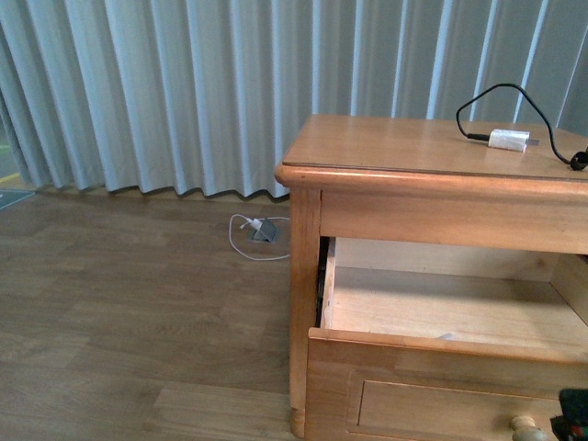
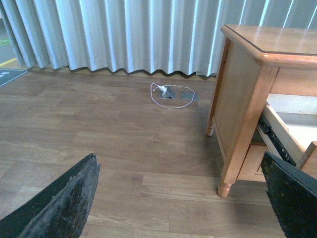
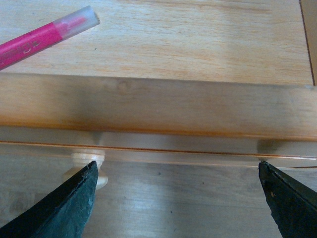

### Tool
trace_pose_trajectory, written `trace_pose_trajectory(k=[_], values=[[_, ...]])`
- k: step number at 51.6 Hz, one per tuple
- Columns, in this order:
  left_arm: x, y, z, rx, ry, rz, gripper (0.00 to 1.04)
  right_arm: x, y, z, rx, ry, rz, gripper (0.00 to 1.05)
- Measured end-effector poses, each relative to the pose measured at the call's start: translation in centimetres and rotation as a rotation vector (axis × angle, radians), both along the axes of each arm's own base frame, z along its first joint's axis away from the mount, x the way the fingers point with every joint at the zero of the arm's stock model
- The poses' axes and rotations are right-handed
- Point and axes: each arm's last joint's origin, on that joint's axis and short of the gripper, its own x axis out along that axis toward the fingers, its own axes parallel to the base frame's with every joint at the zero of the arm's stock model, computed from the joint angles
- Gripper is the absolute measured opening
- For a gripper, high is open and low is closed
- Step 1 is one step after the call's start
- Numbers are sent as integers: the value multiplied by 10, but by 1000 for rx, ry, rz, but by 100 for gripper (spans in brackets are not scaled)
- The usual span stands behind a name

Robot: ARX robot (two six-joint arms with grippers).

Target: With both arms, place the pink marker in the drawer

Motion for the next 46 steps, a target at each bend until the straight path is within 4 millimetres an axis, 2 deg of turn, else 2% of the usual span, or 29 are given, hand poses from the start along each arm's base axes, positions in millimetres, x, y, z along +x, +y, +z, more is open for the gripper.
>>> trace_pose_trajectory(k=[24,46], values=[[0,0,0,0,0,0,99,74,4,1,-23,-224,-77,96],[0,0,0,0,0,0,99,121,10,3,-25,-349,-106,96]])
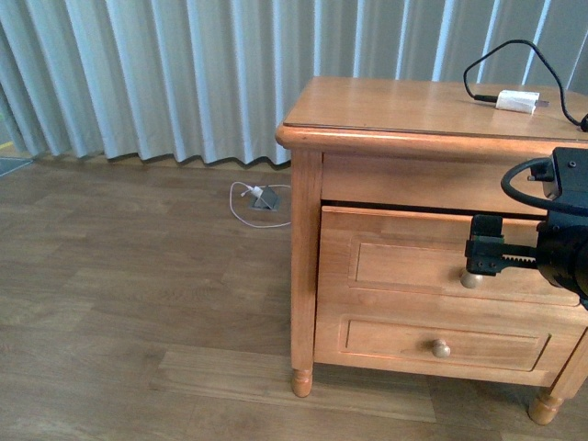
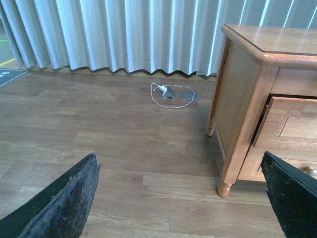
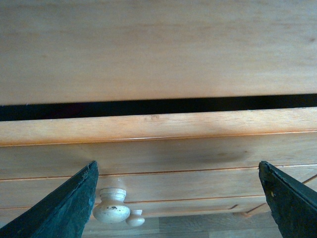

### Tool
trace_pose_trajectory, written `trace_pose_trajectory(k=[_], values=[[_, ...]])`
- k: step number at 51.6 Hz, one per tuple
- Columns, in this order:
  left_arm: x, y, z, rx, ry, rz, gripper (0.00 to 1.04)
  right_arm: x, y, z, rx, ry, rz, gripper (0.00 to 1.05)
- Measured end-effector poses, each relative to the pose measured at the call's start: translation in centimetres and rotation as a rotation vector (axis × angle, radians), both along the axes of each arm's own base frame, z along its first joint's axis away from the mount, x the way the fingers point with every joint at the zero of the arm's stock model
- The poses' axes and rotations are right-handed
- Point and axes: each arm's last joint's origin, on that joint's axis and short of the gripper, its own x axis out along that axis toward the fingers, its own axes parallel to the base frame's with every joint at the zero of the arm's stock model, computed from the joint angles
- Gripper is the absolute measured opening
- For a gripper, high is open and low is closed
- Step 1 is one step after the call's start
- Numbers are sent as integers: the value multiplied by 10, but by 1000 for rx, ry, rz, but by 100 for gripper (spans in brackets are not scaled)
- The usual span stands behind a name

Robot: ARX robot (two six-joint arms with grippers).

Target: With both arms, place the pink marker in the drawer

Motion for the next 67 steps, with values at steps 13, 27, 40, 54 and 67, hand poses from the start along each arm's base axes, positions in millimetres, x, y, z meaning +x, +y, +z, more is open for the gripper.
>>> trace_pose_trajectory(k=[13,27,40,54,67], values=[[0,0,0,0,0,0,99,14,0,-4,-13,-7,-10,96],[0,0,0,0,0,0,99,19,1,-6,-28,-1,-6,96],[0,0,0,0,0,0,99,19,-1,-5,-33,15,6,96],[0,0,0,0,0,0,99,1,-2,16,-16,64,38,96],[0,0,0,0,0,0,99,-63,-1,59,56,86,132,96]])
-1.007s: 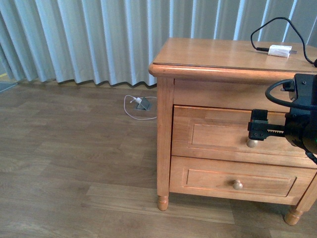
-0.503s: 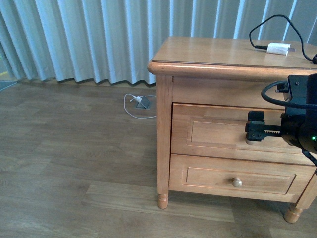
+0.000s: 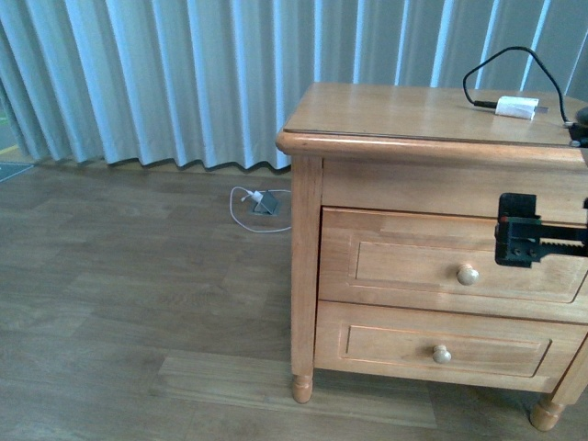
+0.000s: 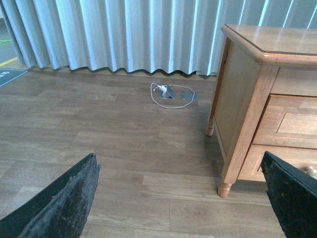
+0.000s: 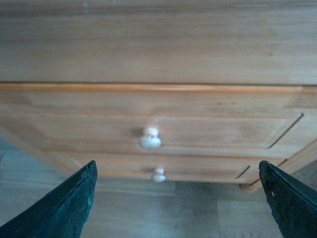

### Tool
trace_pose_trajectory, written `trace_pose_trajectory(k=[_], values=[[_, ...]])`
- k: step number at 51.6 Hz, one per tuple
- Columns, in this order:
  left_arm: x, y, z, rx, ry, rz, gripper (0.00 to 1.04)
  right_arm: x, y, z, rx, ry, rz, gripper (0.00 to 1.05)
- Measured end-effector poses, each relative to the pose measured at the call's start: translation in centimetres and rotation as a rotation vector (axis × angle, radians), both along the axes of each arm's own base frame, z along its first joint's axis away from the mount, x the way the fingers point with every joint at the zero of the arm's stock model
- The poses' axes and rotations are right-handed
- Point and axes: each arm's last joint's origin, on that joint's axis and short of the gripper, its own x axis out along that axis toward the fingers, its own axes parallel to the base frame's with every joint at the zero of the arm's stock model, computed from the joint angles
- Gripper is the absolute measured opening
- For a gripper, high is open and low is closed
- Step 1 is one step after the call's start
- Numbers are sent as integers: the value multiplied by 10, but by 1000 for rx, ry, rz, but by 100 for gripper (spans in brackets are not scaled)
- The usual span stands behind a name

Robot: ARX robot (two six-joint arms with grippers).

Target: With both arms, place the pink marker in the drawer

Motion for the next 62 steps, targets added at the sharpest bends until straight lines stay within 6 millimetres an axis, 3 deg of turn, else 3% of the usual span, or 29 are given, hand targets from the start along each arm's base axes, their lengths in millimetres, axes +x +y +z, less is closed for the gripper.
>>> trace_pose_trajectory(k=[5,11,16,25,30,38,46,53,62], values=[[0,0,0,0,0,0,99,-31,-1,15,14,19,29,96],[0,0,0,0,0,0,99,-84,-1,49,44,-2,83,96],[0,0,0,0,0,0,99,-115,-1,70,62,-38,113,96],[0,0,0,0,0,0,99,-183,-1,96,60,-119,126,96],[0,0,0,0,0,0,99,-197,-1,103,54,-172,127,96],[0,0,0,0,0,0,99,-196,-1,100,48,-160,123,96],[0,0,0,0,0,0,99,-203,-5,83,-51,-447,8,68],[0,0,0,0,0,0,99,-211,-16,59,-68,-445,16,36],[0,0,0,0,0,0,99,-217,-17,44,-73,-446,9,4]])
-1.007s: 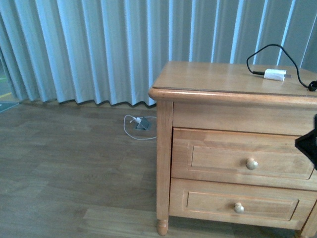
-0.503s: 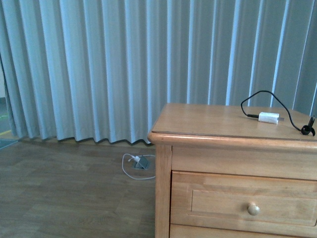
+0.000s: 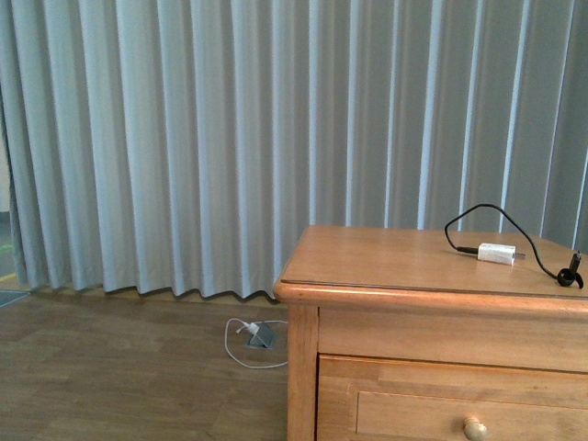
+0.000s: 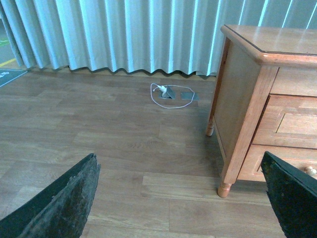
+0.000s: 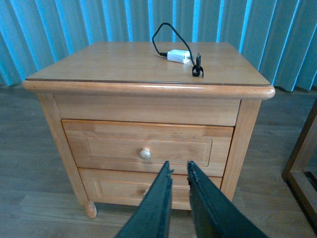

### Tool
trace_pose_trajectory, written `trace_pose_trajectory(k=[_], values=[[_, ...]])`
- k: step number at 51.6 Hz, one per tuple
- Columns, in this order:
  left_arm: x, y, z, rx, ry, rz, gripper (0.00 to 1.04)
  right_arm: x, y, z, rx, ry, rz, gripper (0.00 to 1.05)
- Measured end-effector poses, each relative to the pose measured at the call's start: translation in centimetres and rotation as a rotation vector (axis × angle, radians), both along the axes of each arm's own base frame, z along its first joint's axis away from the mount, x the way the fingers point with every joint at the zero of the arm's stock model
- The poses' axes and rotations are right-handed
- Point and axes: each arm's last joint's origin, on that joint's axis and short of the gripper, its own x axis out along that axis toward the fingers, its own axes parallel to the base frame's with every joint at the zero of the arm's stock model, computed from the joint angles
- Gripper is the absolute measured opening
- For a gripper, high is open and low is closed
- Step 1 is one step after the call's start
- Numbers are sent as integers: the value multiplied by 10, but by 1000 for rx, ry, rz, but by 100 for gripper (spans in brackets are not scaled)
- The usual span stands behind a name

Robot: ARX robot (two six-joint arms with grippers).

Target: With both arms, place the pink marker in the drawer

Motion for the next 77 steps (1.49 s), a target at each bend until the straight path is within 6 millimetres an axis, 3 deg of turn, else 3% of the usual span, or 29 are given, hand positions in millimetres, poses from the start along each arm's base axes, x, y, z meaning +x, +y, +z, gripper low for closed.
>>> trace_pose_trajectory(k=[34,40,62,77], values=[[0,0,0,0,0,0,99,-15,0,-27,-3,-6,0,1],[0,0,0,0,0,0,99,-23,0,-39,-3,22,0,1],[0,0,0,0,1,0,99,-26,0,-37,-3,-8,0,1],[0,0,0,0,1,0,99,-26,0,-37,-5,-8,0,52]])
